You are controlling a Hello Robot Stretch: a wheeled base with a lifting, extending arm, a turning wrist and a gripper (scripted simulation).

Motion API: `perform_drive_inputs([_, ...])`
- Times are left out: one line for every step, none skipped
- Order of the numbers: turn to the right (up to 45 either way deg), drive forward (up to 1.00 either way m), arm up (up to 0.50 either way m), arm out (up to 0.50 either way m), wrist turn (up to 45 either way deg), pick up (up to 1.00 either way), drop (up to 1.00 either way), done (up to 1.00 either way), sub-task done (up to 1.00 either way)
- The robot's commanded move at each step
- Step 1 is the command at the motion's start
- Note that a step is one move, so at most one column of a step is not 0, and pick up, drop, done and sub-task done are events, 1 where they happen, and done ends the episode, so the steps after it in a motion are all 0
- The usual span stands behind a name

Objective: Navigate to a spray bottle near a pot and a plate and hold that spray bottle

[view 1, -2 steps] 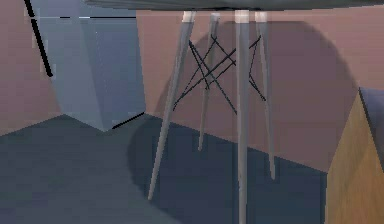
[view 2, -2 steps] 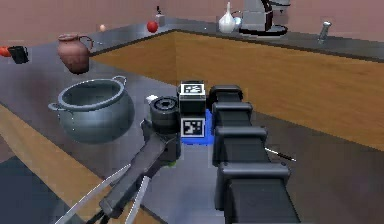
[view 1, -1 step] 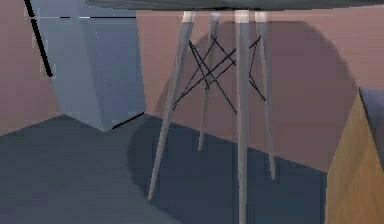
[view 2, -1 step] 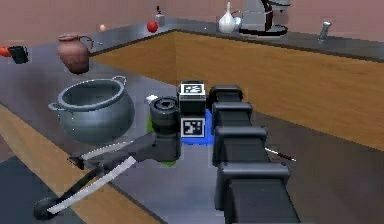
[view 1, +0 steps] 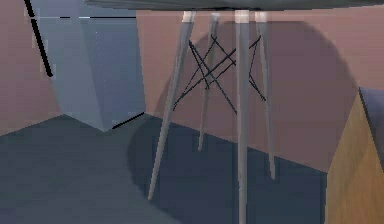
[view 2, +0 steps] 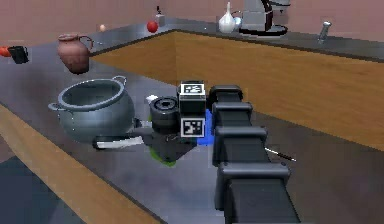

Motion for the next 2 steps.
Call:
perform_drive_inputs([0.0, 0.0, 0.0, 0.0, 36.0, 0.0, 0.0, 0.0, 0.0])
perform_drive_inputs([0.0, 0.0, 0.0, 0.0, 0.0, 1.0, 0.0, 0.0, 0.0])
